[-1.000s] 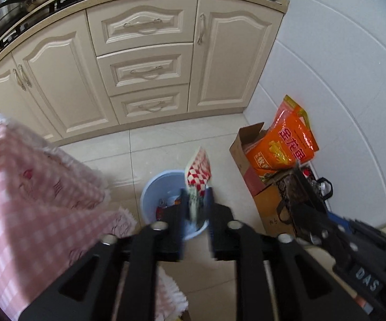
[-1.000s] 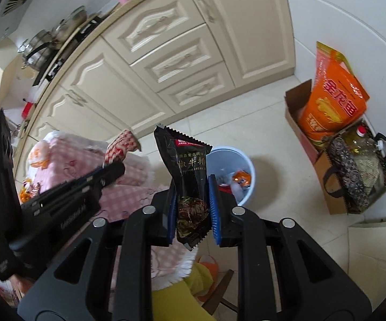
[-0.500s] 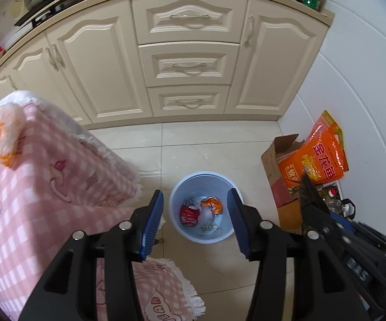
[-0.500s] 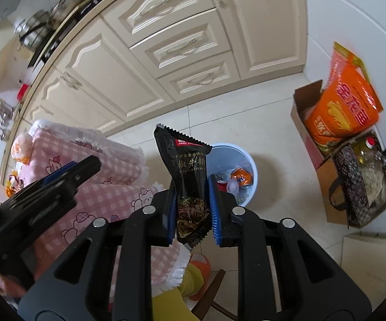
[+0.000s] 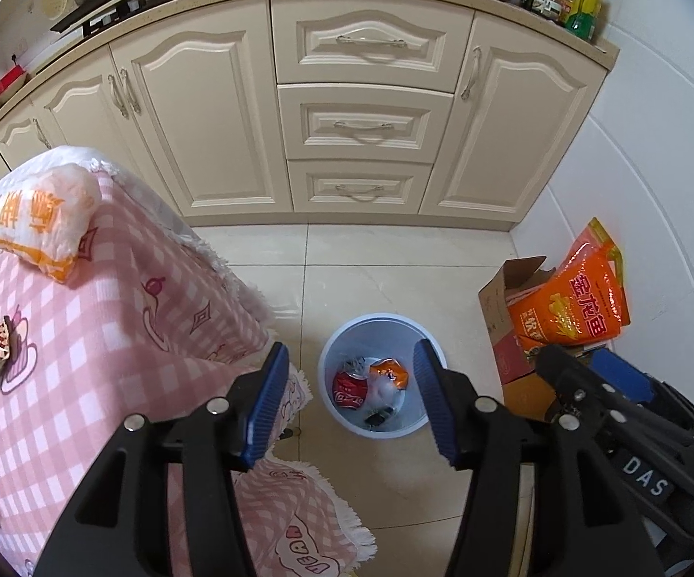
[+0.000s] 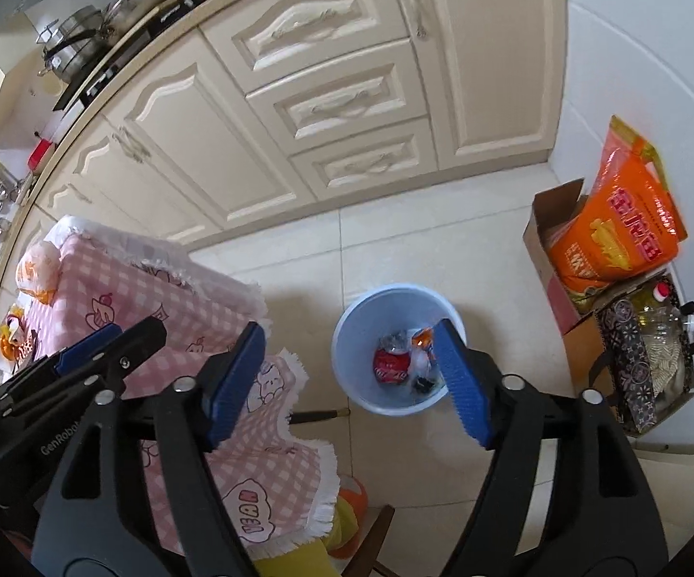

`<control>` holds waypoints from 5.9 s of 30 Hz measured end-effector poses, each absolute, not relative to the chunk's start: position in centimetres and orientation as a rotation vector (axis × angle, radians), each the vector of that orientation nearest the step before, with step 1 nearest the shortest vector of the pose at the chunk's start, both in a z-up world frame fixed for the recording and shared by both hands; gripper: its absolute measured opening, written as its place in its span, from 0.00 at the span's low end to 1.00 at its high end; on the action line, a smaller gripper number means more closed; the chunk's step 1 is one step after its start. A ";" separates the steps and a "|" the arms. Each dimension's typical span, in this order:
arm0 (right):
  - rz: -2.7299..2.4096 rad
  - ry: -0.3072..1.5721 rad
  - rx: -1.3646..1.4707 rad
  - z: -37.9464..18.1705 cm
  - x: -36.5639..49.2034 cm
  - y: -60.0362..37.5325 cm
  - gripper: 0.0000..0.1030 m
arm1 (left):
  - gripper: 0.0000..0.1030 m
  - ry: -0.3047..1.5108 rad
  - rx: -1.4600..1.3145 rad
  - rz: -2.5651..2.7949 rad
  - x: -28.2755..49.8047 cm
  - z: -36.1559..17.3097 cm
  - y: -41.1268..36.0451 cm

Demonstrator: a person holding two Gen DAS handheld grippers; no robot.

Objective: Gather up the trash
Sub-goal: 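Move both tools back over the table toward the candy wrappers, then grasp the orange peel with the right tool while the left tool grasps the pink candy wrapper, then carry the peel and candy wrapper over the bin and release both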

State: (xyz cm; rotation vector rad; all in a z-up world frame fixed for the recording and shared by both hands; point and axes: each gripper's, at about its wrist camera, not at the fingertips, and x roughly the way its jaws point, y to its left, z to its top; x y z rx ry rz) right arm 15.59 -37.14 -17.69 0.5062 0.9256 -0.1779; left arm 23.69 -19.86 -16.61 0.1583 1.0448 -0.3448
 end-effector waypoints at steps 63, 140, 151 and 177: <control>0.324 0.878 0.044 -11.0 15.2 -0.7 0.87 | 0.65 0.908 -0.144 0.105 13.9 -11.0 19.6; -0.003 0.786 0.382 -13.6 12.4 -26.3 0.33 | 0.42 0.937 0.125 -0.330 17.9 -11.6 -8.3; -0.198 0.824 0.480 -17.1 9.7 -36.4 0.33 | 0.42 1.085 0.272 -0.495 18.8 -18.2 -20.9; -0.126 0.917 0.475 -20.6 15.5 -38.6 0.34 | 0.60 1.149 0.254 -0.401 23.3 -20.3 -22.6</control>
